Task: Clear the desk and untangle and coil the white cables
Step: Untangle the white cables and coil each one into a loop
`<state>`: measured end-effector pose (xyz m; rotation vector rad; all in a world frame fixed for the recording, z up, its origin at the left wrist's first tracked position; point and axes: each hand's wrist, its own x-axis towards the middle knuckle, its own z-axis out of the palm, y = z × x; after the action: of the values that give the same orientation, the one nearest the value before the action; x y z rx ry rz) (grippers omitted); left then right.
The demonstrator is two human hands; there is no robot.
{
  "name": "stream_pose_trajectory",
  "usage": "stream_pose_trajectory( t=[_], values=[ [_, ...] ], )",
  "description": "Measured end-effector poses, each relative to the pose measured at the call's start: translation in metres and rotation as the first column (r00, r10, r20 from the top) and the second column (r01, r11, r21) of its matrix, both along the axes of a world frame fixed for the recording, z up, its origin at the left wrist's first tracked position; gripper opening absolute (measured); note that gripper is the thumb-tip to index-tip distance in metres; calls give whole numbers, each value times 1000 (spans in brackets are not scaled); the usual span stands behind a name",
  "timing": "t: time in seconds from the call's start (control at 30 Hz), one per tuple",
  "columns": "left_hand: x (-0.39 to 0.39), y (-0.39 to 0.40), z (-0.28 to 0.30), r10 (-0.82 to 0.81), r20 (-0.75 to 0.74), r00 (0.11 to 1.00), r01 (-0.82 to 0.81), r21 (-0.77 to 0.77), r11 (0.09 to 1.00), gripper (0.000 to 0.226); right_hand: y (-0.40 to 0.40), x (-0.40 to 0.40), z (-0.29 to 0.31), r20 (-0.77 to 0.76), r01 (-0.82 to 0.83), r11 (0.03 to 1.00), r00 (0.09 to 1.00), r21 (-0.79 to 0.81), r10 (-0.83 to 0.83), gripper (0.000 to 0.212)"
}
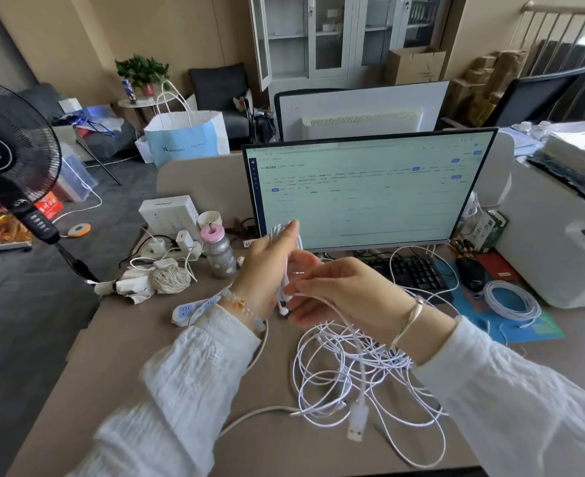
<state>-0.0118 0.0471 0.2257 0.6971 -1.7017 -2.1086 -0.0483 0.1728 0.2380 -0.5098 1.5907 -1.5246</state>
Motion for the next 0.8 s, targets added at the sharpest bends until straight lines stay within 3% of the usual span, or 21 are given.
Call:
stream_pose_trajectory(
  t=[0.07, 0.1, 0.13, 0.2, 0.23, 0.27, 0.33, 0.4, 0.47, 0.53, 0.6, 0.7, 0.8],
  values=[
    [1, -2, 1, -38, 34, 999, 33, 139, 990, 45, 2, -4, -6, 127, -12, 995, 992, -101, 25, 23],
    [2, -3, 1, -76, 58, 995, 62, 208, 976, 50, 4, -6, -11, 19, -27, 995, 999, -92, 29, 24],
    [2, -3, 0, -114, 73, 991, 90, 273, 958, 53, 5, -7, -16, -225, -32, 999, 974, -25, 25, 22],
    [0, -3, -2, -152, 82, 985, 110, 383, 917, 57, 7, -8, -26, -694, 64, 993, 720, 103, 26, 14],
    [0, -1, -2, -154, 85, 984, 104, 422, 901, 55, 8, -8, -29, -807, 92, 991, 590, 96, 23, 10],
    [-1, -1, -4, -157, 85, 984, 103, 451, 886, 50, 8, -7, -31, -867, 81, 995, 498, 55, 7, 9],
    [0, -1, -8, -183, 93, 979, 123, 452, 884, 42, 9, -8, -32, -900, 31, 999, 434, -27, -38, 7],
    [1, -3, -13, -220, 89, 971, 164, 421, 892, 40, 12, -12, -29, -872, 64, 997, 485, -31, -58, 12],
    [0, -4, -19, -197, 70, 978, 144, 454, 879, 42, 15, -16, -25, -787, 121, 993, 613, 11, -66, 25],
    [-1, -5, -21, -152, 65, 986, 101, 489, 867, 41, 18, -19, -23, -595, 142, 989, 792, -32, -133, 29],
    [-3, -5, -22, -153, 50, 987, 108, 499, 860, 41, 16, -20, -23, -348, 182, 978, 914, -106, -208, 32],
    [-3, -5, -23, -172, 58, 983, 122, 495, 860, 43, 13, -21, -22, -129, 216, 967, 964, -135, -234, 32],
    [-5, -6, -27, -164, 79, 983, 117, 415, 903, 44, 14, -26, -20, -79, 137, 986, 986, -95, -145, 32]
  ],
)
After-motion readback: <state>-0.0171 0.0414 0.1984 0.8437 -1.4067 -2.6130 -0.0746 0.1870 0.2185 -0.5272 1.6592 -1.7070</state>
